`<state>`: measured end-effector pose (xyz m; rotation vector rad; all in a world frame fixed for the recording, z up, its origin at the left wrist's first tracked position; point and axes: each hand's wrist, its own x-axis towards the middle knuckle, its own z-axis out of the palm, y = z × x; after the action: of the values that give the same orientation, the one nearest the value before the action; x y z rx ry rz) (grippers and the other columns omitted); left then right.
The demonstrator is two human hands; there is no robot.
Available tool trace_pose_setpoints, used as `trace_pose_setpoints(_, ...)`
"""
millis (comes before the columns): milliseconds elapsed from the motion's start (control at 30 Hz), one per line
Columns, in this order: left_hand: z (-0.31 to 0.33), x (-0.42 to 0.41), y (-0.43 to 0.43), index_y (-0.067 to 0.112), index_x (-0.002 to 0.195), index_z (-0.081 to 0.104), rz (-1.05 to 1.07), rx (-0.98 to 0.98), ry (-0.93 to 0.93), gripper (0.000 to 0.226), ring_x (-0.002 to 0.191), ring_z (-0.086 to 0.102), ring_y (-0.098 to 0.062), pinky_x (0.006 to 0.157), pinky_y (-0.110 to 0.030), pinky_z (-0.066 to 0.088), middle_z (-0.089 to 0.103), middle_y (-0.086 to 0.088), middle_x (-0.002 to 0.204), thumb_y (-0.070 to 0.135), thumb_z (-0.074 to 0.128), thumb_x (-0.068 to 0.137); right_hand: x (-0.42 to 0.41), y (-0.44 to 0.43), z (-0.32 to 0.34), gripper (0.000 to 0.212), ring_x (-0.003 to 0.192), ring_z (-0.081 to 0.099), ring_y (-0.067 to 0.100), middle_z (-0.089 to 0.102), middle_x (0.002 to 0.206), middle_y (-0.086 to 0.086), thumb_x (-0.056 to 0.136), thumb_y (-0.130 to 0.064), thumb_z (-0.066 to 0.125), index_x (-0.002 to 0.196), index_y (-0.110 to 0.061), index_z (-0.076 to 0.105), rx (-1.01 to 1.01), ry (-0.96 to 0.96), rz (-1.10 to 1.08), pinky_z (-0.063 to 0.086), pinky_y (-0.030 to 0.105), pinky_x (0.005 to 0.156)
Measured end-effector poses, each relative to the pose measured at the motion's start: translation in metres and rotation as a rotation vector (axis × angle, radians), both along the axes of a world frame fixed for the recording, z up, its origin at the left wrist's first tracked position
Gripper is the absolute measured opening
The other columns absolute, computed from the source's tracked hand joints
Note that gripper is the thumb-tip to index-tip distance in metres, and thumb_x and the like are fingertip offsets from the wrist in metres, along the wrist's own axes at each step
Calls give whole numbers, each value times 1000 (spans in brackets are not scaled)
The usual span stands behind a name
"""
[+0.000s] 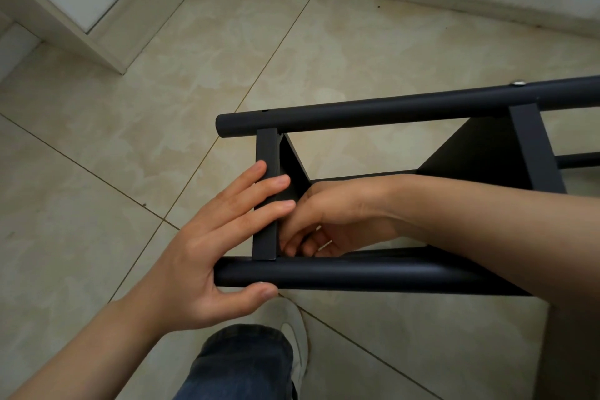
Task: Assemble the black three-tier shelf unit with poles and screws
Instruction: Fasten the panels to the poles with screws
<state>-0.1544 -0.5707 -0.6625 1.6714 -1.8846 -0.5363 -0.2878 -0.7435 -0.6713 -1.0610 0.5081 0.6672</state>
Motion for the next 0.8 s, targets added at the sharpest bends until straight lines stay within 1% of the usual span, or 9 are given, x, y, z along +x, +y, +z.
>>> trace_pose_setpoints(100,0,0,0,13,148,43,-2,-3,0,67,154,23,-33,124,-41,24,38,-2,161,55,57,96,0,0,2,13,60,56,8,66,71,0,91,-14,64,80,-13,71,6,-12,29,48,17,58)
trace_pose_setpoints(200,0,0,-1,12,147,43,-2,-2,6,68,153,24,-34,124,-43,25,38,-4,161,54,57,96,0,-1,2,25,59,55,6,64,67,-3,94,-25,64,73,-16,72,-87,-5,60,46,16,57)
trace_pose_setpoints(267,0,0,-1,11,147,43,-3,-3,7,67,153,24,-34,123,-43,25,39,-5,161,53,57,96,0,-1,2,26,60,55,7,64,69,-3,95,-31,63,75,-16,72,-105,8,68,47,17,59)
trace_pose_setpoints(367,0,0,-1,12,147,43,-3,-6,8,67,153,24,-34,123,-43,25,38,-4,161,54,57,97,0,1,2,13,63,56,9,67,74,-1,93,-21,64,90,-12,72,-35,-5,46,48,19,62)
trace_pose_setpoints(400,0,0,-1,12,147,43,-2,-6,8,67,153,24,-34,123,-42,25,38,-4,161,54,57,97,0,1,2,10,64,56,9,67,75,0,92,-17,63,90,-11,71,-6,-15,36,48,19,63)
trace_pose_setpoints(467,0,0,-1,12,147,44,-1,-7,7,67,153,24,-34,124,-42,24,38,-4,161,54,57,97,-1,1,2,12,63,56,9,66,73,1,92,-13,63,82,-11,71,6,-27,31,48,19,63)
trace_pose_setpoints(600,-1,0,0,11,147,43,-3,-7,12,68,153,24,-35,123,-43,25,38,-5,161,53,58,97,-1,-1,2,23,60,55,6,63,67,-3,94,-22,63,73,-16,72,-70,-5,62,46,17,61)
trace_pose_setpoints(733,-1,0,-1,11,147,43,-1,-7,18,67,153,24,-35,123,-43,25,39,-5,161,53,58,97,-1,-1,4,10,62,54,9,65,74,-1,92,-17,63,87,-14,70,-26,6,66,47,19,61)
trace_pose_setpoints(800,-1,0,0,11,147,44,1,-5,19,67,153,24,-34,123,-42,25,39,-4,161,53,57,97,-1,-1,4,8,63,54,10,66,76,0,91,-15,63,87,-13,70,6,-8,62,47,20,63)
